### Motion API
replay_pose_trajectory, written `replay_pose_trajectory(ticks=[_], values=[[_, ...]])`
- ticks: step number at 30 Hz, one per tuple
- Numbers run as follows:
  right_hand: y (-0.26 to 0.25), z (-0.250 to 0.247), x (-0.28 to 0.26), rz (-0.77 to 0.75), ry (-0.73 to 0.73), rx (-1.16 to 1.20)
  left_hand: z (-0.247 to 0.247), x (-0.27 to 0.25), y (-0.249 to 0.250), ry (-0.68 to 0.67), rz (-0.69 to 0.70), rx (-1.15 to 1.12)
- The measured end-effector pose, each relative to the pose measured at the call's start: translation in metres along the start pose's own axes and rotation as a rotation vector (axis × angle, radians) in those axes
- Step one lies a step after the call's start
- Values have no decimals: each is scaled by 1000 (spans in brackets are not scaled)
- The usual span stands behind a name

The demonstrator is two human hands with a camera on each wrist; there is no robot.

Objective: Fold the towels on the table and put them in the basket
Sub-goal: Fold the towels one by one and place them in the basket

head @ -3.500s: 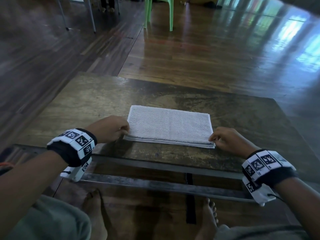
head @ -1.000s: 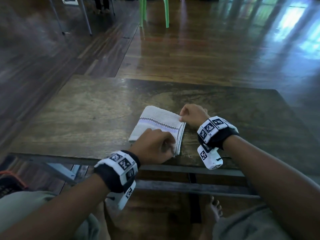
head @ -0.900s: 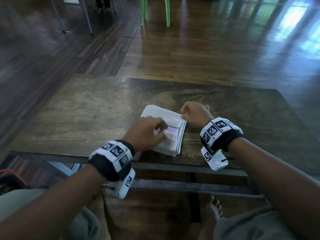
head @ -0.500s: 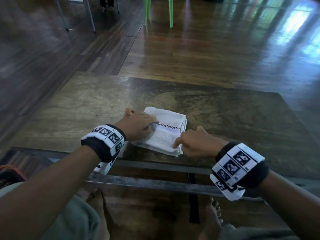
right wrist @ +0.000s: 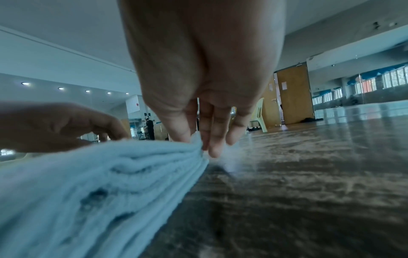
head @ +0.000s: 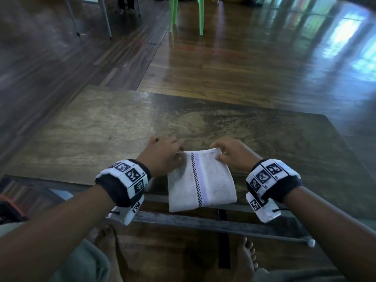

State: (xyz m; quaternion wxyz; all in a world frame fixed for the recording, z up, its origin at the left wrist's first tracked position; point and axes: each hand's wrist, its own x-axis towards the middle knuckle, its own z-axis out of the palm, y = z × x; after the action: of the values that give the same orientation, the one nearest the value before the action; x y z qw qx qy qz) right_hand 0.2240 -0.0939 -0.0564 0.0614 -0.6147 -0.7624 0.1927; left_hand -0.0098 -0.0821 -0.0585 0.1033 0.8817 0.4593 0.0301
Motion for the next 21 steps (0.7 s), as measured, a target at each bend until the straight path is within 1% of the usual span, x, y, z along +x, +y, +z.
replay_pose_trajectory(ticks=[1, 5, 7, 10, 12, 21], values=[[1, 1, 3, 6, 0, 12, 3, 4, -3, 3, -20, -28], [7, 1, 14, 14, -25, -14, 5, 17, -12, -58, -112, -196], [10, 1, 18, -11, -16, -18, 3, 21, -13, -56, -133, -208], [11, 1, 20, -82, -17, -8, 4, 23, -12, -70, -136, -170], [12, 0, 21, -98, -20, 6, 6, 23, -11, -75, -130, -157], [15, 8, 21, -33, 62, 132, 9, 18, -15, -9, -128, -236]])
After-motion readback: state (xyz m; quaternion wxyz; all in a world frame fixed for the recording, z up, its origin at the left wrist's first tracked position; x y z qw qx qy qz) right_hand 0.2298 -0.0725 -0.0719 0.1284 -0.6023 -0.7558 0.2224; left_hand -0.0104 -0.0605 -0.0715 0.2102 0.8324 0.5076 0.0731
